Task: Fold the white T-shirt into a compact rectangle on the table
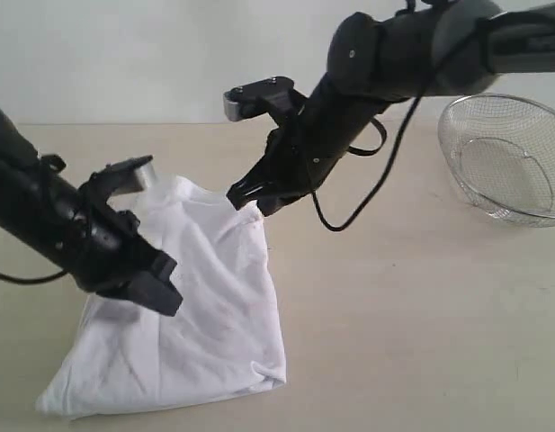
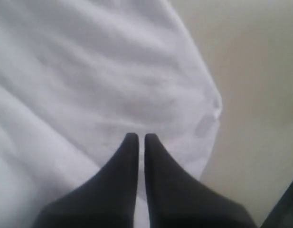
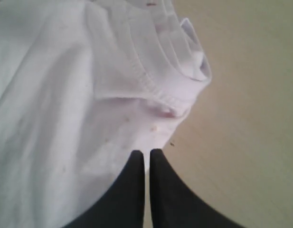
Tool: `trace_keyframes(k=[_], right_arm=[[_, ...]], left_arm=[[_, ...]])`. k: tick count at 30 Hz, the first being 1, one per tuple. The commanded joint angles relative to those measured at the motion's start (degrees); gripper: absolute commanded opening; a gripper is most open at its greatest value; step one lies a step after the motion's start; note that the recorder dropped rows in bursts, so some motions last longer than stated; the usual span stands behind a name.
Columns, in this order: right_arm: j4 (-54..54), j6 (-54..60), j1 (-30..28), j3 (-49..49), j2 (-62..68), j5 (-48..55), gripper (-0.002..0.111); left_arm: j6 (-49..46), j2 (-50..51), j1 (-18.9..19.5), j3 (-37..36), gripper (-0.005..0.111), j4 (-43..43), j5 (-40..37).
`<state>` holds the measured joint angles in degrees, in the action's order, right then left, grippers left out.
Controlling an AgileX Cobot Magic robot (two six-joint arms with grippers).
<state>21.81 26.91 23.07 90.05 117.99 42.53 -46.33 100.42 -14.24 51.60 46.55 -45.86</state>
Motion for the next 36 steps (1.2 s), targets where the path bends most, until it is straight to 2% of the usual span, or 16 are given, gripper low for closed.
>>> trace_keyframes(k=[1, 12, 19, 23, 27, 31, 34, 36], right_arm=[[0.11, 0.73, -0.28, 10.95, 8.73, 9.89, 0.0], [-2.58, 2.22, -0.89, 28.16, 20.78, 12.71, 0.0], [-3.27, 2.14, -4.1, 30.75, 22.54, 5.79, 0.0], [-3.27, 2.14, -5.45, 31.19, 22.05, 3.11, 0.0], [-3.54, 2.36, -5.45, 31.19, 18.78, 7.57, 0.0], [-2.89, 1.55, -5.45, 31.19, 15.35, 18.17, 0.0], [-2.89, 0.77, -5.35, 31.19, 14.53, 27.44, 0.0], [-2.58, 0.65, -5.23, 30.44, 14.53, 27.44, 0.0]], left_arm=[[-0.13, -0.45, -0.94, -5.49, 0.004, 2.59, 9.03], [-0.43, 3.42, -0.94, -9.95, 0.004, 3.37, 9.17], [-0.69, 3.3, -0.94, -12.7, 0.004, 3.8, 8.39], [-6.43, 3.05, -0.94, -12.62, 0.004, 7.53, 7.53], [-9.3, 1.44, -0.94, -9.32, 0.004, 11.92, 6.67], [-9.18, 0.92, -0.94, -4.45, 0.004, 11.92, 8.7], [-9.18, 0.92, -0.94, -0.24, 0.004, 11.8, 12.59], [-9.18, 1.07, -0.94, 2.31, 0.004, 10.6, 17.13]])
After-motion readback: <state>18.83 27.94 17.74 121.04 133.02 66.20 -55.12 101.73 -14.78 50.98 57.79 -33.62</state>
